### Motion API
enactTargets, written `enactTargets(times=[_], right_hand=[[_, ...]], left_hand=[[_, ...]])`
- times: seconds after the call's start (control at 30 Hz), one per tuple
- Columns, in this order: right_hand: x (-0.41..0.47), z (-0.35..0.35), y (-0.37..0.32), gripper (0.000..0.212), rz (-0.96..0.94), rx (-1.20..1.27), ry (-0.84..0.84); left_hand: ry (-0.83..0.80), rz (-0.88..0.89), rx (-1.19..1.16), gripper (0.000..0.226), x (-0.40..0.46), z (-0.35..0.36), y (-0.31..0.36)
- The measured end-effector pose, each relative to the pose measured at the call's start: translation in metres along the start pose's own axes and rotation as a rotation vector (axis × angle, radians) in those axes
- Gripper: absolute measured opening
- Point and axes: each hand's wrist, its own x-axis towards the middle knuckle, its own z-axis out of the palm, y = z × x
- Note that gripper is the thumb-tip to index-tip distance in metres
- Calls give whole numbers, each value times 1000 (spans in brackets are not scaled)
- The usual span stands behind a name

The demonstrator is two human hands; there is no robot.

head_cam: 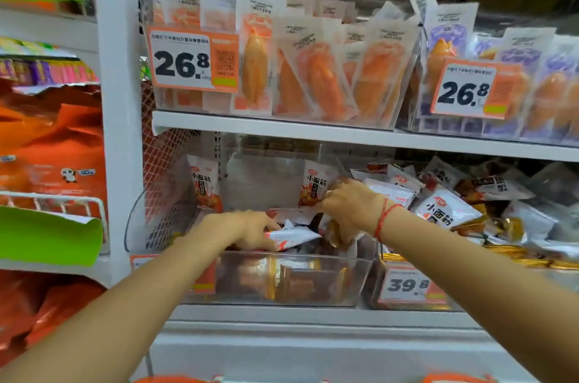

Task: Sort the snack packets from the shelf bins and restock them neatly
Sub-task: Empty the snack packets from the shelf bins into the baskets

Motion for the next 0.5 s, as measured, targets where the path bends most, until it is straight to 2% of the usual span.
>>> enactTargets(times=[0.13, 0.23, 0.37, 0.43, 0.5], right_hand=[[10, 2, -1, 25, -17, 3, 46], [7, -1, -3, 19, -27, 49, 163], [0, 1, -13, 24, 0, 127, 337], [-9, -2, -16, 22, 74, 210, 470], [-25, -9, -21, 17, 129, 353, 666]], left_hand=[[231, -68, 116, 21, -9, 5, -22], [383, -88, 46, 18, -29, 5, -44], [657, -83, -139, 19, -59, 6, -54], [793, -62, -228, 25, -77, 10, -47], [862, -27, -291, 28, -97, 14, -35]])
